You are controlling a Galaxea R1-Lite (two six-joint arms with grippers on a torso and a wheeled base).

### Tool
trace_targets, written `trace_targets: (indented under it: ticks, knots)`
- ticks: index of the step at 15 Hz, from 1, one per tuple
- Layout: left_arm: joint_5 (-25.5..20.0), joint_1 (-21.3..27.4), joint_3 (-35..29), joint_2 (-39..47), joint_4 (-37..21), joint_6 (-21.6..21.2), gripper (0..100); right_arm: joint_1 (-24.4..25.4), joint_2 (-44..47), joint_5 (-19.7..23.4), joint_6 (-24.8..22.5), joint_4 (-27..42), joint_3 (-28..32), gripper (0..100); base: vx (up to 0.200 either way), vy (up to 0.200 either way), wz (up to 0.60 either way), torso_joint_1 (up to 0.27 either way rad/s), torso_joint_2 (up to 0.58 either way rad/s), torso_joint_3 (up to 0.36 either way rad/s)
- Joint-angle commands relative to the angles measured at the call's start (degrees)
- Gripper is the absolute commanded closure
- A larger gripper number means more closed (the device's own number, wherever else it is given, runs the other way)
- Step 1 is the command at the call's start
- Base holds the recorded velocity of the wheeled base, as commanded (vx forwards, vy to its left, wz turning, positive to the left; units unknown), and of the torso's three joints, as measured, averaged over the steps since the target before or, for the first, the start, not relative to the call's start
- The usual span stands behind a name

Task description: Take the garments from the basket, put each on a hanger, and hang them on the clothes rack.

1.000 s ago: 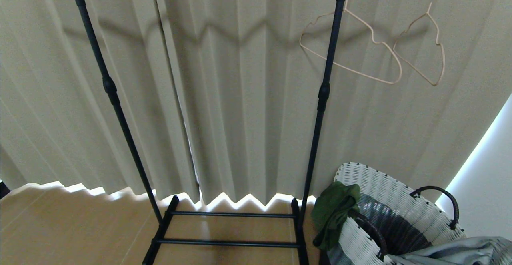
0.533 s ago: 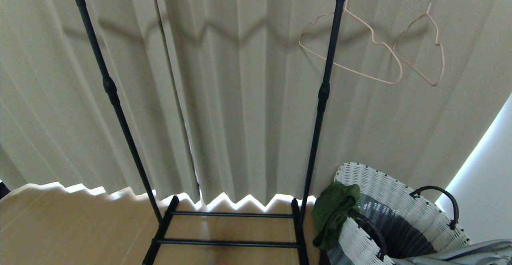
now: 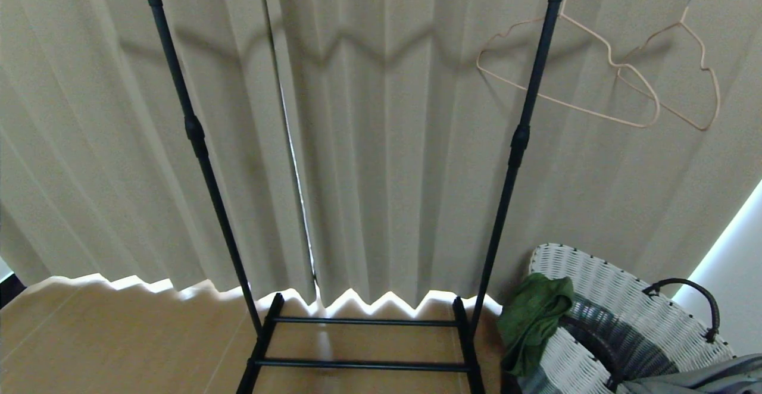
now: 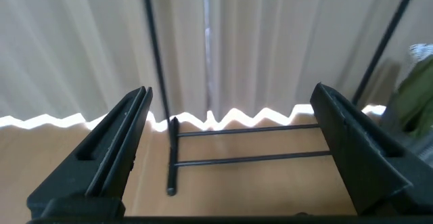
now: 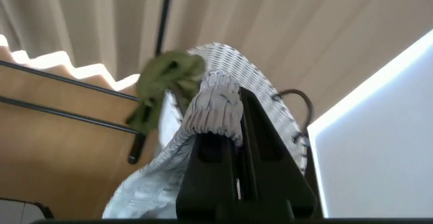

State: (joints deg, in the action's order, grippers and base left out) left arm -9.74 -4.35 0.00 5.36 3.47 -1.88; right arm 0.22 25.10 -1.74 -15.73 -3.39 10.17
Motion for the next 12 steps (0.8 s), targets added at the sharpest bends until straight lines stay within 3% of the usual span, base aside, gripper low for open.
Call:
trace_targets:
  ticks: [1,4,8,12]
  knots:
    - [-0.02,-0.04,0.00,0.00,0.04,-0.06,0,-0.04,0.30,-0.01,-0.09,0.14,0.82,100,0.000,0.000,0.00,0.000,0.00,0.000]
    - [-0.10,-0.04,0.00,0.09,0.04,-0.23,0,0.57,1.09,0.07,-0.09,0.14,2.84,100,0.000,0.000,0.00,0.000,0.00,0.000]
    - [-1.25,-0.04,0.00,0.09,-0.93,-5.42,0,7.78,4.78,0.60,-0.09,-0.30,6.44,100,0.000,0.000,0.00,0.000,0.00,0.000]
    - [-2.39,-0.04,0.00,0.09,-1.10,-7.00,0,15.16,11.90,1.04,0.08,-0.48,11.89,100,0.000,0.000,0.00,0.000,0.00,0.000]
